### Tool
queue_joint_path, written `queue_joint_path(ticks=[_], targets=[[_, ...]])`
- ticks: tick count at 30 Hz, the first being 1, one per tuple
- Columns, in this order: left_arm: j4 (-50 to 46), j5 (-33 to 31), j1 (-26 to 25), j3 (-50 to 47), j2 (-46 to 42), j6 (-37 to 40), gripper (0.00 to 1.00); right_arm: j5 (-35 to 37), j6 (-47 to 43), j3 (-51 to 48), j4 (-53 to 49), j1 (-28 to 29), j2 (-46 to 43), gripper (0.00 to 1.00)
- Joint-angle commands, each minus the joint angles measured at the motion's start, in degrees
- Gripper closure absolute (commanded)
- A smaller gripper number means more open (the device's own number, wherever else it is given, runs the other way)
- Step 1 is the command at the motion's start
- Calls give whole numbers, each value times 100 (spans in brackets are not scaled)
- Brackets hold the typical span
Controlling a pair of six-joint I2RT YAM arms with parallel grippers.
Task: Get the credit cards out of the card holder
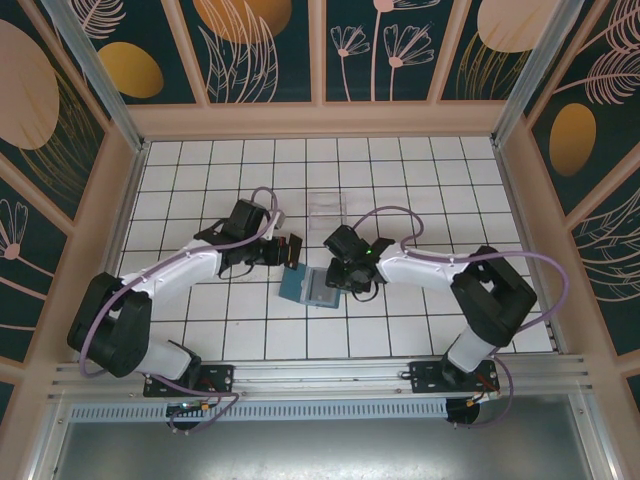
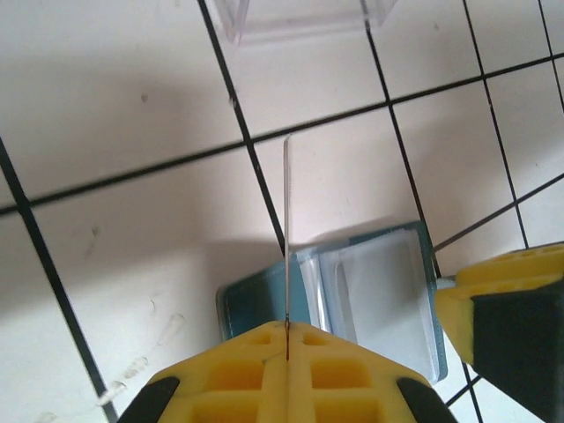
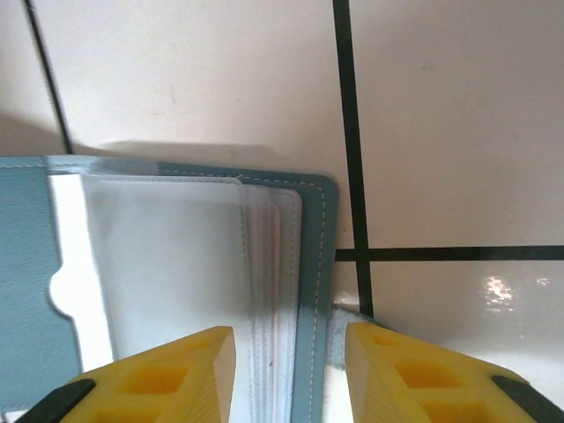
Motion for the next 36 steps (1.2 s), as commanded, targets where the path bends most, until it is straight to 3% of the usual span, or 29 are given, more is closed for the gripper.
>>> queue_joint_path(ticks=[1,8,11,20,28,36], targets=[[-526,-201,41,426,-9,643,94,215,-115,149,-230,-121,-461,62],[-1156,-255,41,1735,680,1681,93,229,-454,160,-472,-694,-977,62],[-1370,-561,41,2301,1033,2151,93,242,-661,186,-629,-978,-1155,62],[-2092,-327,32,3966,2042,4427,96,76,-1055,155,-775,-1709,-1604,63],[-3554,-151,-47,5461,3095,6195,97,5,-1147,258,-859,-1985,-1686,63],[-4379,-96,-79,6991,4081,6942,96,13,-1113,322,-855,-2032,-1632,64]])
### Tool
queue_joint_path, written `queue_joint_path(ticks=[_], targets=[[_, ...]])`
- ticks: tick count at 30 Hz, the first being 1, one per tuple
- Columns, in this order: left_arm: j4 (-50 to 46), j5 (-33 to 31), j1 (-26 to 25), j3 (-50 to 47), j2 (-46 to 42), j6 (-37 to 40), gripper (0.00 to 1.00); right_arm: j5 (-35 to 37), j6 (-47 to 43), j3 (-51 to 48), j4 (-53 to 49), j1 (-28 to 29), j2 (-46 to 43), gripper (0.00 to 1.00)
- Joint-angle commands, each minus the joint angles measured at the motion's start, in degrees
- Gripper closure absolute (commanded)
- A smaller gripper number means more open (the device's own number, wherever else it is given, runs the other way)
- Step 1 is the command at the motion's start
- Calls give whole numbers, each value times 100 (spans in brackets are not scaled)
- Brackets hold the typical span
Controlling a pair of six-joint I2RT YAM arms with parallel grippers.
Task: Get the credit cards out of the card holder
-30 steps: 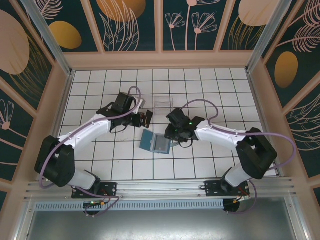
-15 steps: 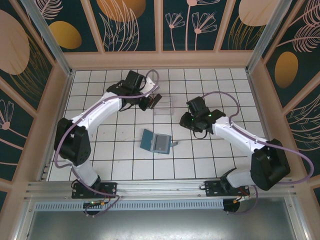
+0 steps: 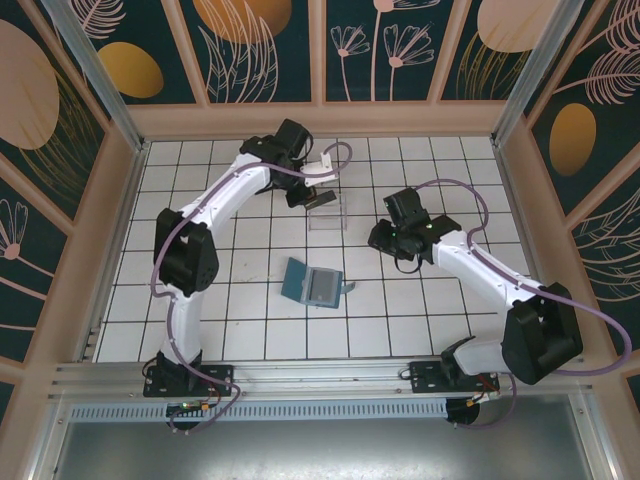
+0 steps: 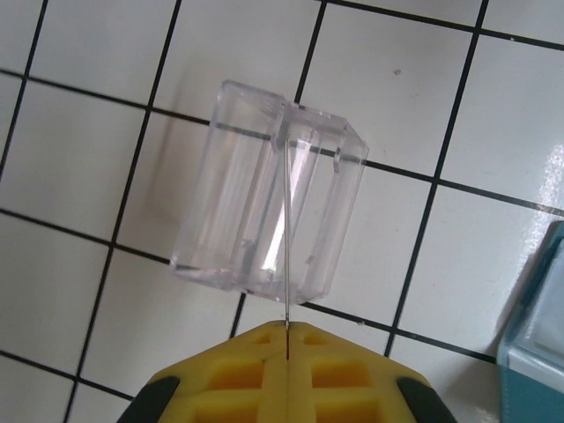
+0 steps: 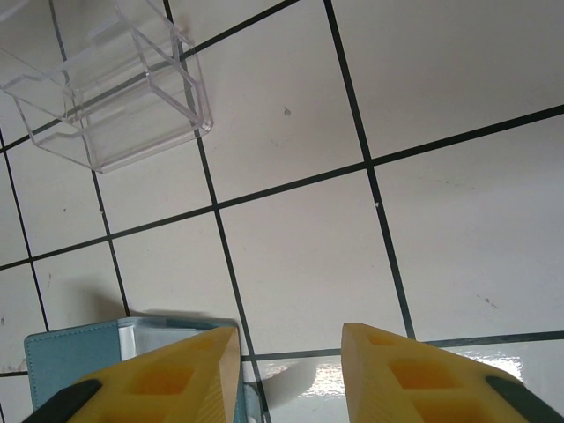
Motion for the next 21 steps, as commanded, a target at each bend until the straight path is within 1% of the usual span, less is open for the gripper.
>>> queue_joint_path(ticks=[1,4,7,9,17,21], targets=[[-711,87,-78,679,394,607,96,0,-54,190,-123,-46,-74,65],[-978,-37,-185,1064,720,831,96,21,-29,202,-140,-76,-81,66],[-1044,-132,-263,1258,921,940,97,33,-10,188,-154,-108,-110,66],[-1073,-178,-297,1327,1017,965,98,27,-3,171,-168,-130,-119,66],[-1136,-700,-390,1513,1391,914,100,27,35,94,-175,-169,-171,66],[-1159,-783,-401,1527,1455,969,100,18,26,76,-176,-187,-171,66]])
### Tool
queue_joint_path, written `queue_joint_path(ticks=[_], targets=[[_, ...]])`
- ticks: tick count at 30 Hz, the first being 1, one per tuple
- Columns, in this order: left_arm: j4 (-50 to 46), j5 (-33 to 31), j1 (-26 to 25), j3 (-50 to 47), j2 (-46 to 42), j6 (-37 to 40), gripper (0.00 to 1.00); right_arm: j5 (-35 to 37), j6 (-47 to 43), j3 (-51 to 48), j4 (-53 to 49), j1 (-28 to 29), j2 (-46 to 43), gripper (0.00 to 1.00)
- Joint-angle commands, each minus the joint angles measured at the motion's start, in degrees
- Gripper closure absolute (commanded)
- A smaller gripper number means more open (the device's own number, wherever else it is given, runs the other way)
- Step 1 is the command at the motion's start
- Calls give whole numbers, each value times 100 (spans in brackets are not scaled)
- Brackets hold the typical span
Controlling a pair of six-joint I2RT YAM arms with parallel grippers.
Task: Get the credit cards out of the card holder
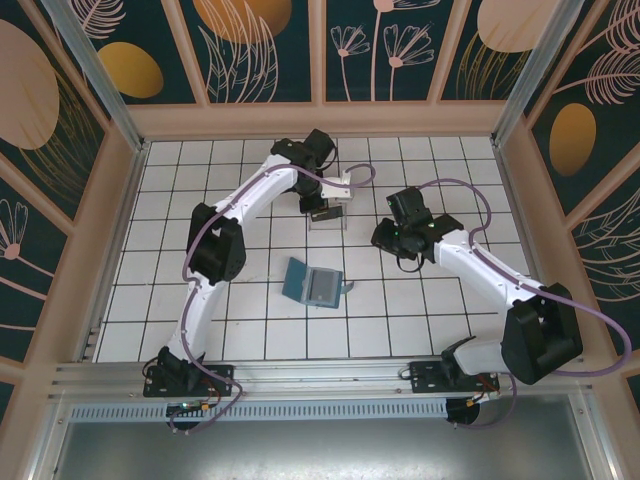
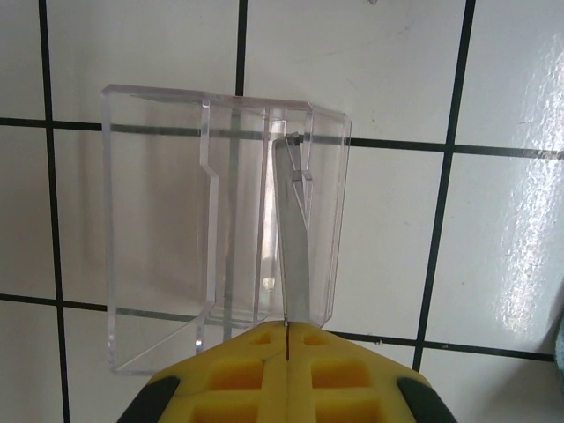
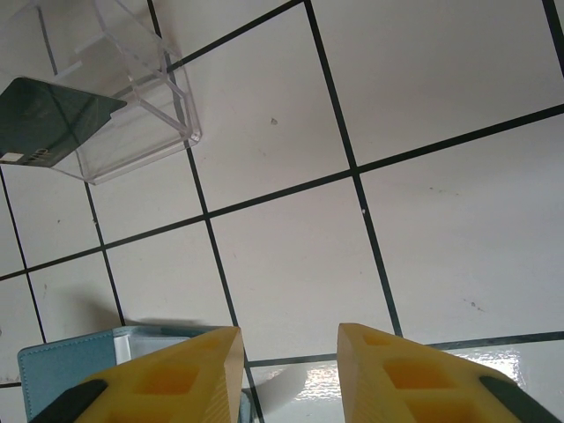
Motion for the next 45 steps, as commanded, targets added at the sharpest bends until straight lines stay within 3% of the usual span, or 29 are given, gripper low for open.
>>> queue_joint_path(ticks=[1,26,45], targets=[[-173,-200,-21,172,142,188,100,13,18,70,-150,-64,-160,66],[-98,-499,-138,464,-23,684,100,31,-2,227,-304,-98,-237,67],[271,-734,-145,-19,19,988,100,63,105,112,-347,-103,-389,67]])
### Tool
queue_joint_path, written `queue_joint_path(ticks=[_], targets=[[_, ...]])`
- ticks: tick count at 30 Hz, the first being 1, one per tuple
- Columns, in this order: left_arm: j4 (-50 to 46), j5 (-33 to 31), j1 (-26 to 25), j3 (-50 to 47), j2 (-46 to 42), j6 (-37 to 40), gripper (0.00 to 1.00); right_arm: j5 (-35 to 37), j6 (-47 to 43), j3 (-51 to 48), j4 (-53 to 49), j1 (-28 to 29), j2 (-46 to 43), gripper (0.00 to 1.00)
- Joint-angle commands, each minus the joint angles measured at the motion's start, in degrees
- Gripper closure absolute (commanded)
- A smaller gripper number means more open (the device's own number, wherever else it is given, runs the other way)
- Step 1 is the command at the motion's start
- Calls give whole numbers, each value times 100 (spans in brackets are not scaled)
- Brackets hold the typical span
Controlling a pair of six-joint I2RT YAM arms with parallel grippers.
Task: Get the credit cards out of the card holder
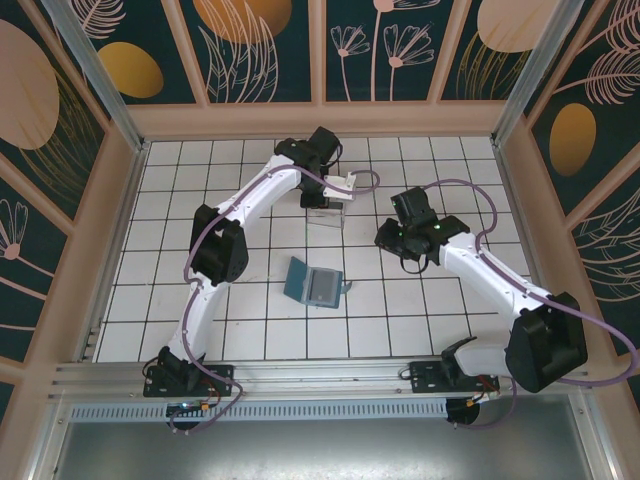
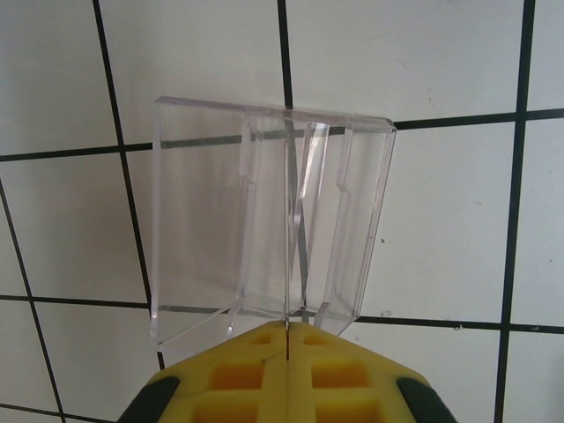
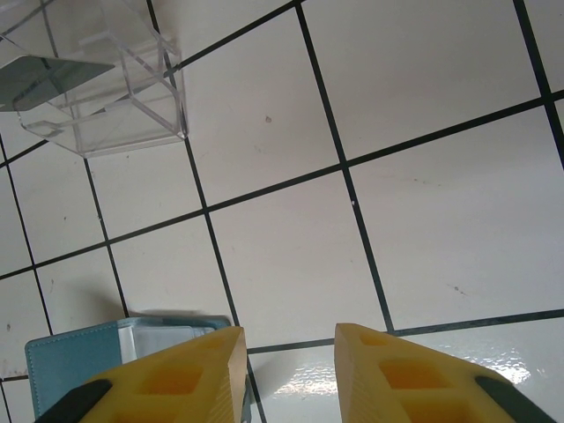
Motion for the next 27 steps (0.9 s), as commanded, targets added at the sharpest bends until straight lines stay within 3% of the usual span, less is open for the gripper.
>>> queue_joint_path(ticks=[1,13,22,27], targets=[[-7,-86,-19,-204,-18,122,100,60,96,100,-109,-59,-141,67],[-452,825,-50,-268,-133,14,100,20,108,66,-37,-52,-114,68],[-749,693,-112,-205,75,-120,100,-11,103,67,-16,-58,-97,68],[-650,628,-110,-95,133,-143,89,-2,115,45,-15,-59,-100,68]])
